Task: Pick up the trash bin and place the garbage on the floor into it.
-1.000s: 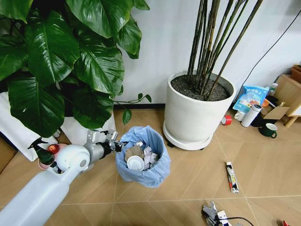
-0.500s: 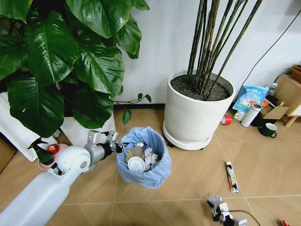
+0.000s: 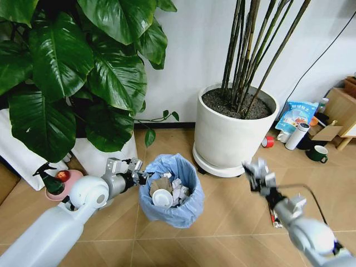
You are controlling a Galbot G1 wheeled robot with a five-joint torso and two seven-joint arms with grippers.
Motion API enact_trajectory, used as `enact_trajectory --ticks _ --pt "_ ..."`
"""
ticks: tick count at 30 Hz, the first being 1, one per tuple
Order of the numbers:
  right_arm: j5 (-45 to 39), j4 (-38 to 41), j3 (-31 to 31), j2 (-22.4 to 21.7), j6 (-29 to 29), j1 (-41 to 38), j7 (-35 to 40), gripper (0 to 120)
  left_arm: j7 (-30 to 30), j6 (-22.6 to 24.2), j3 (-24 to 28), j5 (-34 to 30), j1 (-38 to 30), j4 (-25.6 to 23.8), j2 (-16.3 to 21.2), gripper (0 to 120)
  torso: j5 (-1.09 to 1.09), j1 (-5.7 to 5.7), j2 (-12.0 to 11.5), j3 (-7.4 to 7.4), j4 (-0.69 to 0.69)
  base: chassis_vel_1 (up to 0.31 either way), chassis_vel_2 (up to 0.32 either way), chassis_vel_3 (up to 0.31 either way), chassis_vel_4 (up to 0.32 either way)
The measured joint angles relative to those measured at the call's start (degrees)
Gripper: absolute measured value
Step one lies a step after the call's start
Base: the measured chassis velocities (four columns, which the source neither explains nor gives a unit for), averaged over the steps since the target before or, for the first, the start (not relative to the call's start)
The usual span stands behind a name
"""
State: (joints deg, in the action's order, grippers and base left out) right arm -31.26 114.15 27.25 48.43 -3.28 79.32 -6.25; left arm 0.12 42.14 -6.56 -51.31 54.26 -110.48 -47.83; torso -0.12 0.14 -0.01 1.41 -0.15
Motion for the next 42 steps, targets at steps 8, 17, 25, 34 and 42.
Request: enact_trajectory --ticks 8,17,25,34,42 --pt "-13.56 9.20 -11.11 -3.34 7.73 -15.64 4.72 0 0.16 0.00 1.72 -0.04 -2.24 1.80 -1.01 0 -0.02 0.00 0.00 0.00 0.02 0.000 0.000 0.000 0.000" --pt "-18.59 10.13 -23.17 -3.68 9.94 -22.76 5.08 0 0.20 0.00 6.37 -0.31 -8.10 5.95 -2.96 0 -0.01 0.00 0.00 0.00 -0.01 0.000 0.000 0.000 0.000" --pt "-17.06 7.85 -30.33 -2.11 10.52 -24.09 5.45 0 0.48 0.00 7.93 -0.58 -10.86 8.18 -4.30 0 0.00 0.00 0.00 0.00 0.00 0.000 0.000 0.000 0.000" --pt "-15.26 4.71 -33.65 -0.81 11.45 -25.83 7.51 25 0.56 0.00 8.05 -0.60 -11.10 8.36 -4.41 0 0.00 0.00 0.00 0.00 0.00 0.000 0.000 0.000 0.000" --pt "-14.67 3.13 -35.14 0.11 11.72 -27.44 8.20 60 0.50 0.00 7.97 -0.80 -10.99 7.71 -4.39 0 0.00 0.00 0.00 -0.01 0.01 0.000 0.000 0.000 0.000"
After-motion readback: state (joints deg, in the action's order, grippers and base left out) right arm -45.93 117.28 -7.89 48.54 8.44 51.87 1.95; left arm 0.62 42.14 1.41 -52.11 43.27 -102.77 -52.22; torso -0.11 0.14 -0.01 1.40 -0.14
